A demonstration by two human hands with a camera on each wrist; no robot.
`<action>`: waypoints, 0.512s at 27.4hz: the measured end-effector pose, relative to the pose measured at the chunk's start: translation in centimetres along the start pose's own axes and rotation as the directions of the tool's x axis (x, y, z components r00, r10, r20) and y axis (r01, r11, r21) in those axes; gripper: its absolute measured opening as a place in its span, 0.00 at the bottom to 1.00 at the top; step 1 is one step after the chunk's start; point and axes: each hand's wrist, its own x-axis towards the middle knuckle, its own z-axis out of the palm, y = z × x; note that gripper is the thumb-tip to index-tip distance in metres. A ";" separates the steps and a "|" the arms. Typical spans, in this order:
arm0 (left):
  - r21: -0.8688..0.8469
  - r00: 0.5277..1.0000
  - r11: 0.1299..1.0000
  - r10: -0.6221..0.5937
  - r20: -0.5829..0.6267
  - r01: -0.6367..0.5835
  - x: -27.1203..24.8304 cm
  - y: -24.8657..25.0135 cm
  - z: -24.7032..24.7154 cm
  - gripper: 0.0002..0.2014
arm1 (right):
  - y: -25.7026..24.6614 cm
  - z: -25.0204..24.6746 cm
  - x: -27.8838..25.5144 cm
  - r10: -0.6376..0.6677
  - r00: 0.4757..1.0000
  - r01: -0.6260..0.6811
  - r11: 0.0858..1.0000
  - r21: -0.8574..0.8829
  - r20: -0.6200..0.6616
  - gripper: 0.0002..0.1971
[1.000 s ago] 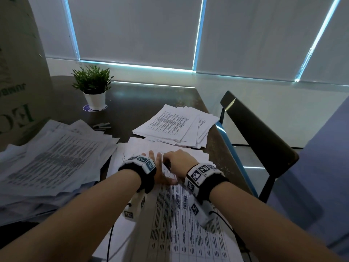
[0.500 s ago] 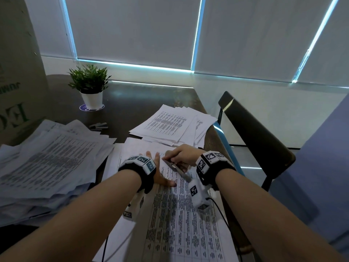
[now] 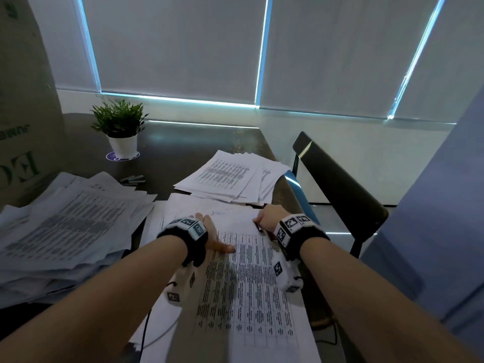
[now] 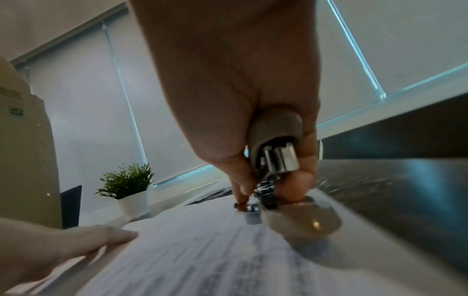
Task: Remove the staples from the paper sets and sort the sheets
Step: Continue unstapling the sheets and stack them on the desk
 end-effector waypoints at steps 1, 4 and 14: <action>-0.015 0.999 0.999 0.031 0.026 -0.031 0.6 0.1 0.1 0.62 | 1.3 0.1 -0.2 0.056 0.998 -0.056 0.998 -0.033 -0.021 0.16; -0.079 0.999 0.996 0.032 0.014 -0.031 -1.7 -0.3 -1.1 0.46 | 5.0 -0.2 -1.9 0.169 0.985 -0.171 0.978 -0.117 -0.025 0.15; -0.385 0.988 0.917 -0.141 -0.064 0.106 -4.8 -2.5 -1.3 0.09 | 4.8 -1.5 -6.7 0.087 0.993 -0.105 0.962 -0.251 -0.079 0.20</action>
